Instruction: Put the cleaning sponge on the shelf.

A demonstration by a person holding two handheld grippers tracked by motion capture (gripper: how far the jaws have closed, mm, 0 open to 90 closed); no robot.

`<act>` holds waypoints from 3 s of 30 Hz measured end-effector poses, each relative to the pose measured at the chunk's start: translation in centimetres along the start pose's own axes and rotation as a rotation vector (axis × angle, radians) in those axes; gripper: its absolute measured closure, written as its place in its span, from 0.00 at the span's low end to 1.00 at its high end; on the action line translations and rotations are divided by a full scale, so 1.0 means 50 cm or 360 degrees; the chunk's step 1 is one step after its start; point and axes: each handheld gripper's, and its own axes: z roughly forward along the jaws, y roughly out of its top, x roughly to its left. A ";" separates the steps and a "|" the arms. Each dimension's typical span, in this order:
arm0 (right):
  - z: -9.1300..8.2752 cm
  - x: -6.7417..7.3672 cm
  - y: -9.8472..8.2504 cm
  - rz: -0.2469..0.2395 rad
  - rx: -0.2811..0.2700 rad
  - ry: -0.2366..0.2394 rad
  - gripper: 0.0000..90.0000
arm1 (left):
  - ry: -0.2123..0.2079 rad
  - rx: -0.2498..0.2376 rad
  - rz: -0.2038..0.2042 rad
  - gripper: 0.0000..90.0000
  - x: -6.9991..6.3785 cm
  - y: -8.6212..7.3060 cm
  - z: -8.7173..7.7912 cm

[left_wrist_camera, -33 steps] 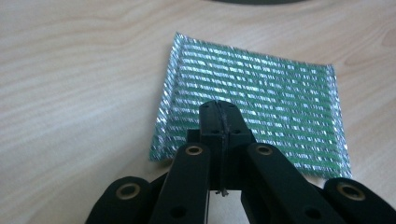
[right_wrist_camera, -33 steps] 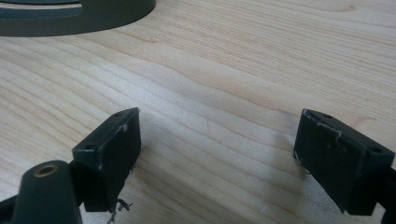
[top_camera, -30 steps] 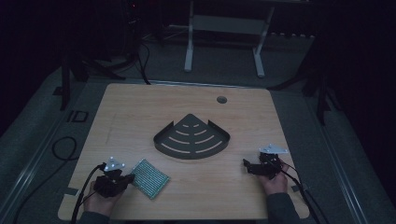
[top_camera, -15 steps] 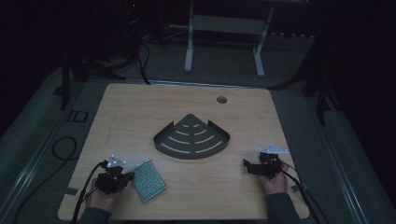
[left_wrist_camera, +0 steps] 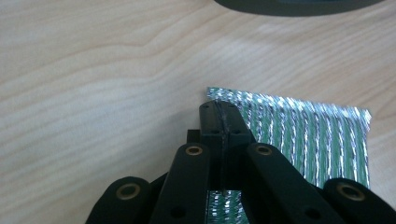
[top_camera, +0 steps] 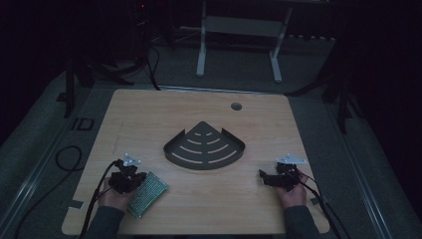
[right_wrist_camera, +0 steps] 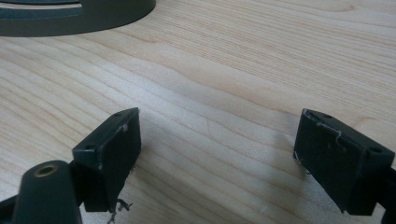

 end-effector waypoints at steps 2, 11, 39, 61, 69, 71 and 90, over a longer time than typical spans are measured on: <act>0.000 0.000 0.000 0.0000 0.0000 0.0000 0.16 | 0.0000 0.0001 0.0011 1.00 0.000 0.005 0.003; 0.000 0.000 0.000 0.0002 0.0000 0.0000 0.16 | -0.0079 -0.0019 0.0071 1.00 -0.016 0.000 -0.035; 0.000 0.000 0.000 0.0000 -0.0001 0.0000 0.16 | -0.0162 0.0076 0.0138 1.00 -0.020 -0.002 -0.007; 0.000 0.000 0.000 0.0000 -0.0001 -0.0001 0.16 | -0.0272 0.0222 0.0359 0.87 0.052 0.111 -0.018; 0.000 0.000 0.000 -0.0001 -0.0002 0.0000 0.16 | -0.0270 0.0355 0.0374 0.87 0.073 0.130 -0.008; 0.000 0.000 0.000 0.0000 -0.0001 -0.0001 0.16 | -0.0279 0.0392 0.0382 0.87 0.077 0.134 -0.004; 0.000 0.000 0.000 -0.0001 -0.0002 0.0000 0.16 | -0.0436 0.0582 0.0452 0.89 0.094 0.146 0.033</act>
